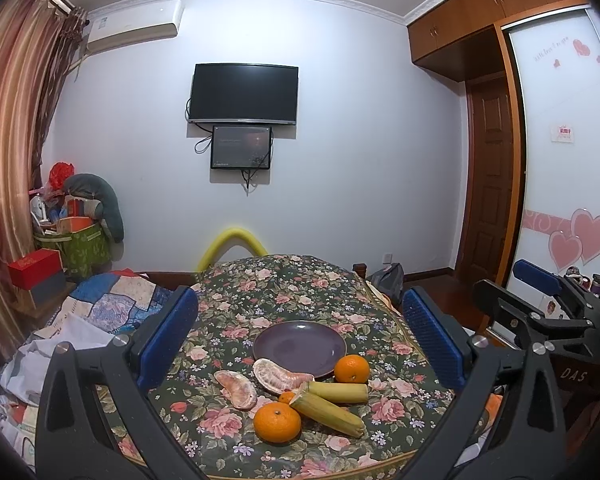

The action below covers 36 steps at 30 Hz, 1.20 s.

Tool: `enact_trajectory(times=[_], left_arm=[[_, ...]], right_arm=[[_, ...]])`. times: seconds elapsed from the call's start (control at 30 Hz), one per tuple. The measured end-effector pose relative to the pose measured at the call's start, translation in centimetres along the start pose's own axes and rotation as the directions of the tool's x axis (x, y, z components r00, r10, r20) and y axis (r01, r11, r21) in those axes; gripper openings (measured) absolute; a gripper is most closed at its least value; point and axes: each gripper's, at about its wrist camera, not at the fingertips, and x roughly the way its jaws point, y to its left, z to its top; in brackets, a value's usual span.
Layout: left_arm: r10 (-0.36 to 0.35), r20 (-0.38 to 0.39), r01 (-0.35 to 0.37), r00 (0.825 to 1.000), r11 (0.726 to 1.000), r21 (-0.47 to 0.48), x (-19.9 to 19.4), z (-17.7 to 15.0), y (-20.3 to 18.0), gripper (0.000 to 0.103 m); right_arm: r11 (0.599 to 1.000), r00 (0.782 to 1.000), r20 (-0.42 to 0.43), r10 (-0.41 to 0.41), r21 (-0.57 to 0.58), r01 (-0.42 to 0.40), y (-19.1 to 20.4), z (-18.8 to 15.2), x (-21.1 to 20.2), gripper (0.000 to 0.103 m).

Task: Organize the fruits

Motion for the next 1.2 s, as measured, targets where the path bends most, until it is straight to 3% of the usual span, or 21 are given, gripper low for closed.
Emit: enact_trajectory(times=[0.8,0.97,1.2], left_arm=[[-0.007,-0.016,0.007,1.000,1.000,0.001,0.6,-0.2,-0.3,0.103],[-0.002,-0.064,0.002,0.998,1.000,-0.006,2.1,-1.1,0.2,0.103],[0.022,-0.183,-0.027,0.983,0.999,-0.025,5.6,-3.3,2.7,0.103]], right_arm=[[1.000,1.000,-0.010,0.001,0.018,-0.001,-0.3,-0.5,0.3,0.103],[1.000,0.999,-0.036,-0.005,-0.006,0.005,-0.2,-1.4,1.4,0.103],[0.999,0.988,-0.155,-0.010,-0.043,0.003,-0.7,-4.3,5.1,0.103]])
